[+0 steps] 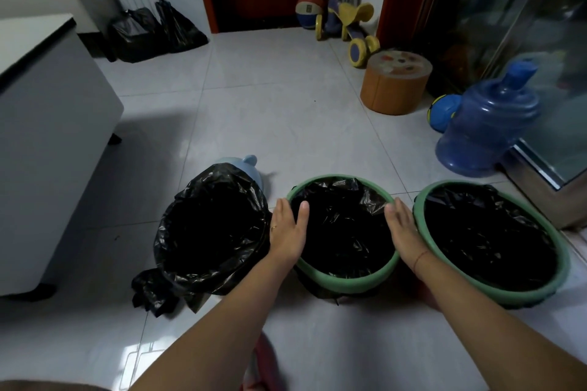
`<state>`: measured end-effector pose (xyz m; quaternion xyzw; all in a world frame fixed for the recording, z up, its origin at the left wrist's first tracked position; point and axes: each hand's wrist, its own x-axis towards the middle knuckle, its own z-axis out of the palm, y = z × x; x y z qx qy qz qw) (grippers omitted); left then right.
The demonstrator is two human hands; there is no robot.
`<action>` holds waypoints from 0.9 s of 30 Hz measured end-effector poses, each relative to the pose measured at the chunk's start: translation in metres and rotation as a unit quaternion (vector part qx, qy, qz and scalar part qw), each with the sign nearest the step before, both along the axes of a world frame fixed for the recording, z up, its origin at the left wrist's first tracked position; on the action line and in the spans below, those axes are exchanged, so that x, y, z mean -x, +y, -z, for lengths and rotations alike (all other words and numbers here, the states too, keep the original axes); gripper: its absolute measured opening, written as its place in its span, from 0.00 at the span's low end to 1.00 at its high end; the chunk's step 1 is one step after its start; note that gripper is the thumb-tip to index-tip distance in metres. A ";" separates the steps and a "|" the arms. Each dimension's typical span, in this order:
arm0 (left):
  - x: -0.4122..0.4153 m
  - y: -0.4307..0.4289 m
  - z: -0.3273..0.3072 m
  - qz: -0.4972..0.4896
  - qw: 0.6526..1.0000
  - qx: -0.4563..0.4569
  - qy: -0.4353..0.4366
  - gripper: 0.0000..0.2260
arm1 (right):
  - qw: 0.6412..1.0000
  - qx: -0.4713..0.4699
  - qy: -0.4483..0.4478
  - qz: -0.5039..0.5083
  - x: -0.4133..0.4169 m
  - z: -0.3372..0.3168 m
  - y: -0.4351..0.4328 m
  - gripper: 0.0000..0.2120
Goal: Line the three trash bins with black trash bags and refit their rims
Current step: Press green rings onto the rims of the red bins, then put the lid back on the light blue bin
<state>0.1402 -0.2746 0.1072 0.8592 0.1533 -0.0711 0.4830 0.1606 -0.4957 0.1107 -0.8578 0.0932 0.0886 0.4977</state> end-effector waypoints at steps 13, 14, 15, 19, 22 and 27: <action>-0.062 0.172 -0.091 -0.009 0.999 0.021 -0.047 0.26 | 0.988 -0.034 -0.070 -0.130 -0.089 -0.064 0.114 0.28; -0.072 0.196 -0.090 -0.034 0.998 -0.007 -0.052 0.27 | 0.986 -0.038 -0.067 -0.147 -0.103 -0.062 0.133 0.27; -0.081 0.219 -0.083 -0.051 0.998 -0.007 -0.046 0.27 | 0.984 -0.042 -0.063 -0.160 -0.118 -0.060 0.152 0.26; -0.118 0.283 -0.044 -0.099 0.995 0.026 -0.012 0.29 | 0.980 -0.047 -0.038 -0.190 -0.178 -0.039 0.220 0.25; -0.142 0.305 -0.012 -0.122 0.991 0.053 0.007 0.30 | 0.980 -0.034 -0.017 -0.195 -0.217 -0.013 0.256 0.26; -0.157 0.320 0.047 -0.129 0.987 0.087 0.038 0.31 | 0.974 0.007 0.012 -0.228 -0.259 0.035 0.293 0.25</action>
